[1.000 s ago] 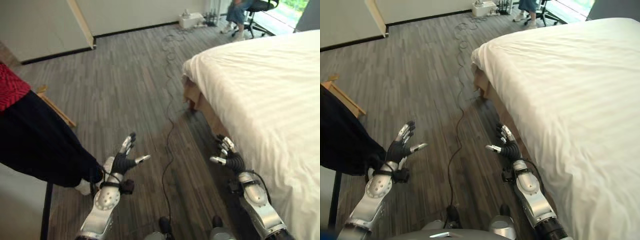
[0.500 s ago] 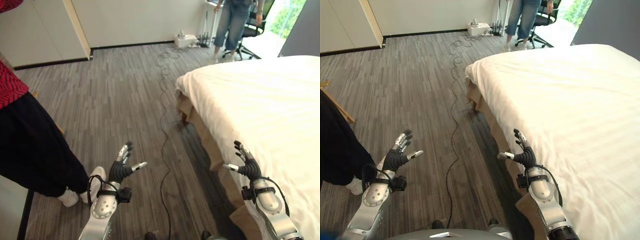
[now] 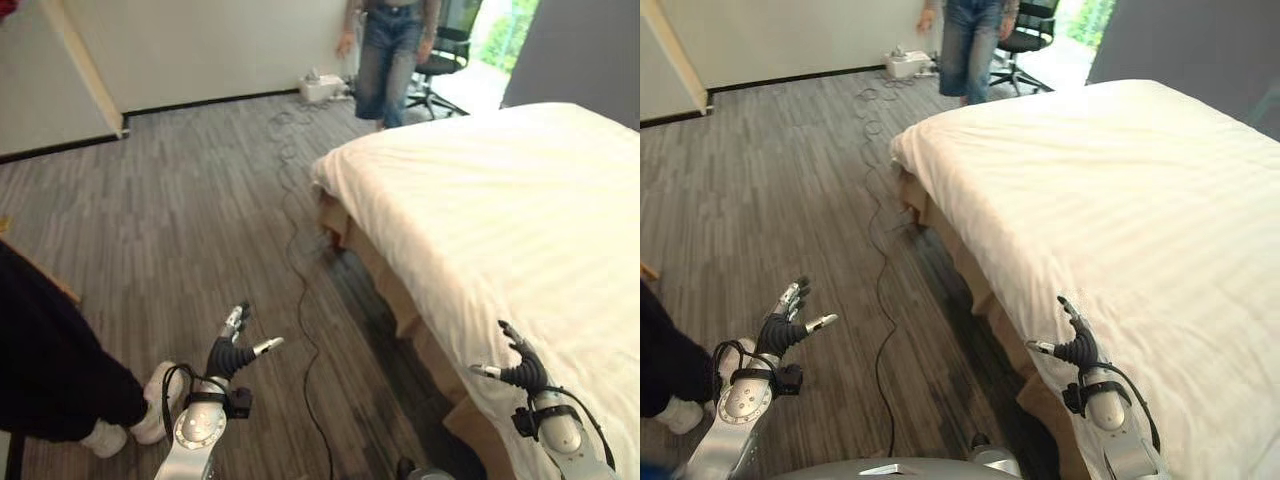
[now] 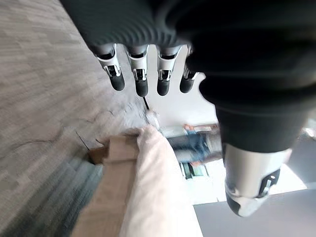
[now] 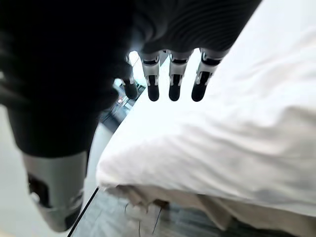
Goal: Making the bed.
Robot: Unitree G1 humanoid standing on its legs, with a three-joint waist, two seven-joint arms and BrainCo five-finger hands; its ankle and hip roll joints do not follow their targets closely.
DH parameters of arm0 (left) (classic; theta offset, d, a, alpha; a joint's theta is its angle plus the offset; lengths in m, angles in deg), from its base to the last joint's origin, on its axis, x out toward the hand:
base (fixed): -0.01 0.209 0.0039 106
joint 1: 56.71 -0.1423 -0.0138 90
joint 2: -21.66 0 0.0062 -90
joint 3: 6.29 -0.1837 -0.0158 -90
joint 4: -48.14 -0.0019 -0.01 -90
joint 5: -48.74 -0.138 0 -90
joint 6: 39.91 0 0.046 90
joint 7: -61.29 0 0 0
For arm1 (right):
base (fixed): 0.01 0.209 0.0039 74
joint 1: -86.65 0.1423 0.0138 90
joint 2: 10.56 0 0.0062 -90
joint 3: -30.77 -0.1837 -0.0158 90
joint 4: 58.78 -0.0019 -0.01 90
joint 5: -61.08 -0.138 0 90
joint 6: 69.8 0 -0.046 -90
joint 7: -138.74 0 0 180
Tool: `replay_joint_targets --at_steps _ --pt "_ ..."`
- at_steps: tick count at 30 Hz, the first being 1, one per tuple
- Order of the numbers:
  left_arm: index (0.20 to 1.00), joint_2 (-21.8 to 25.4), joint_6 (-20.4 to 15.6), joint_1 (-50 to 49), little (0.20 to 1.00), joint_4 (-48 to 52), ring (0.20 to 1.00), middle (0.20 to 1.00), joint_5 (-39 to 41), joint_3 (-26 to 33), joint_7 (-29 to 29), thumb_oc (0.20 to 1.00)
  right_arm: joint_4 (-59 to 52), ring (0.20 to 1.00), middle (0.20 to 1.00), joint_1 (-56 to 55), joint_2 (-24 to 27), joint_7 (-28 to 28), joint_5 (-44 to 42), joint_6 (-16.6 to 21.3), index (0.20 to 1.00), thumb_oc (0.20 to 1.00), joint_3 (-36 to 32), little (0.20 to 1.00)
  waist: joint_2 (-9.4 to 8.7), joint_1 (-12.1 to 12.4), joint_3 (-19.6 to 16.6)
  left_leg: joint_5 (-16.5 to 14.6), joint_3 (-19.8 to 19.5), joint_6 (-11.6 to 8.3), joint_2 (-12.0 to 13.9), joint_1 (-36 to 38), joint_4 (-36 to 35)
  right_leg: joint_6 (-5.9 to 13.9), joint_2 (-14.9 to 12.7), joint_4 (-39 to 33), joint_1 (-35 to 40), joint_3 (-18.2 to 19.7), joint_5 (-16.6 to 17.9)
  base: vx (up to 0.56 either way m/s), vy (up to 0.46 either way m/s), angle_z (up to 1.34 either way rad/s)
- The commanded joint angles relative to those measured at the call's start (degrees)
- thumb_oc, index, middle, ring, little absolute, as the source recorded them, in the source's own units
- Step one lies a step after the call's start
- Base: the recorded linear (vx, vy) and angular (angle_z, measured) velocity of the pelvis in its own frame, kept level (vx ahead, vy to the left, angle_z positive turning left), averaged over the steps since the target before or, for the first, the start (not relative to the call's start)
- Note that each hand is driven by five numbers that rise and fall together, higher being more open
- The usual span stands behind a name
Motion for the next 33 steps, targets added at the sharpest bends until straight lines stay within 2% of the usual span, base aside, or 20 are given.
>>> replay_joint_targets --at_steps 1,9,19,33 --pt "1.0 1.24 -3.95 7.26 1.0 2.26 1.0 1.0 2.48 0.29 0.78 1.0 -1.68 1.0 1.0 5.12 -0.29 0.39 -6.89 2.92 1.0 1.0 -1.11 1.0 0.2 -0.53 2.15 -1.06 2.22 -3.3 5.12 3.65 1.98 1.89 -1.87 1.88 1.19 -4.13 -3.3 -0.01 0.014 -0.15" --pt "1.0 0.41 -4.03 8.8 1.0 1.74 1.0 1.0 4.91 -0.64 0.33 1.0 -5.03 1.0 1.0 5.38 0.31 0.46 -9.67 3.97 1.0 1.0 -2.46 1.0 -0.13 -1.26 1.92 -1.08 3.02 -3.3 5.07 4.07 1.92 2.23 -2.03 1.92 0.95 -4.18 -2.67 -0.01 0.012 -0.07" --pt "1.0 0.61 -3.47 6.0 1.0 1.91 1.0 1.0 5.66 0.22 -1.37 1.0 -8.11 1.0 1.0 4.16 1.04 0.52 -7.83 4.2 1.0 1.0 -4.79 1.0 -0.91 -0.7 2.15 -0.84 3.23 -3.29 5.42 3.59 1.97 2.41 -2.2 2.09 0.63 -4.93 -2.21 0.0 0.0 0.01" --pt "1.0 0.36 -3.76 6.41 1.0 2.71 1.0 1.0 7.68 1.07 -1.75 1.0 -7.76 1.0 1.0 2.88 1.32 0.81 -8.28 3.92 1.0 1.0 -7.67 1.0 -0.66 -0.35 1.98 -1.11 1.94 -3.11 5.12 3.06 1.85 2.26 -2.2 2.12 0.73 -5.66 -2.56 0.01 0.0 0.06"
